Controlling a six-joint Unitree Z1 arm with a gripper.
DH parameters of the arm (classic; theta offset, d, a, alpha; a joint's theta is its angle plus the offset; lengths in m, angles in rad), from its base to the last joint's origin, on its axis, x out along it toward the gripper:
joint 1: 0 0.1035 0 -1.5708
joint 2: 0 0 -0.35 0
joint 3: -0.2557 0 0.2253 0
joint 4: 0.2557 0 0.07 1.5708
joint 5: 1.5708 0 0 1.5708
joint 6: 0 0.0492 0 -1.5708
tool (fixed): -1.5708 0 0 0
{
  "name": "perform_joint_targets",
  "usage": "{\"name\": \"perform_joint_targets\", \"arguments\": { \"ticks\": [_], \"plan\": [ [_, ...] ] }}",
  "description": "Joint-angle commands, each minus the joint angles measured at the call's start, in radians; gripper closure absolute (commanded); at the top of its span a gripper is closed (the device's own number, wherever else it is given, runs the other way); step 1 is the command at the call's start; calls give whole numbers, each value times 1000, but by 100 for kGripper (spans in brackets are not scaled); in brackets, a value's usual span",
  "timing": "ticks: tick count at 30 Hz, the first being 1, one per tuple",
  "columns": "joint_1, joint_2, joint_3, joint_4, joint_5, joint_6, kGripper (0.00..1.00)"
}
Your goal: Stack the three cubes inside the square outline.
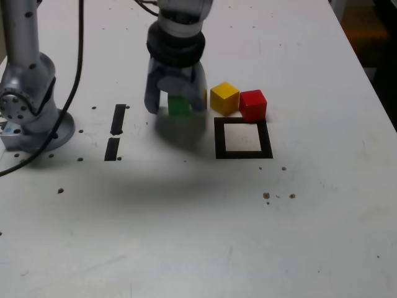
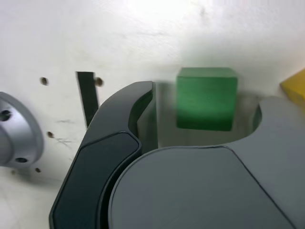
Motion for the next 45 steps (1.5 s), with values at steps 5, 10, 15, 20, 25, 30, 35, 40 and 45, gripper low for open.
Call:
{"name": "perform_joint_targets", "arguments": {
  "ticks": [5,10,15,20,25,30,35,40,45],
  "plan": [
    [-1,-59,-32,128,43,-37,17],
    [-27,-98,-86,223,75,-58,17],
    [-90,-113,-175,247,91,-59,16],
    [-129,-97,-237,216,76,-31,16],
    [-138,-63,-259,154,44,6,15],
    [-139,-9,-272,50,-11,71,14],
    [-139,45,-281,-31,-52,108,13],
    [-139,73,-281,-55,-65,113,12],
    [-139,111,-283,-81,-78,118,12]
  ]
}}
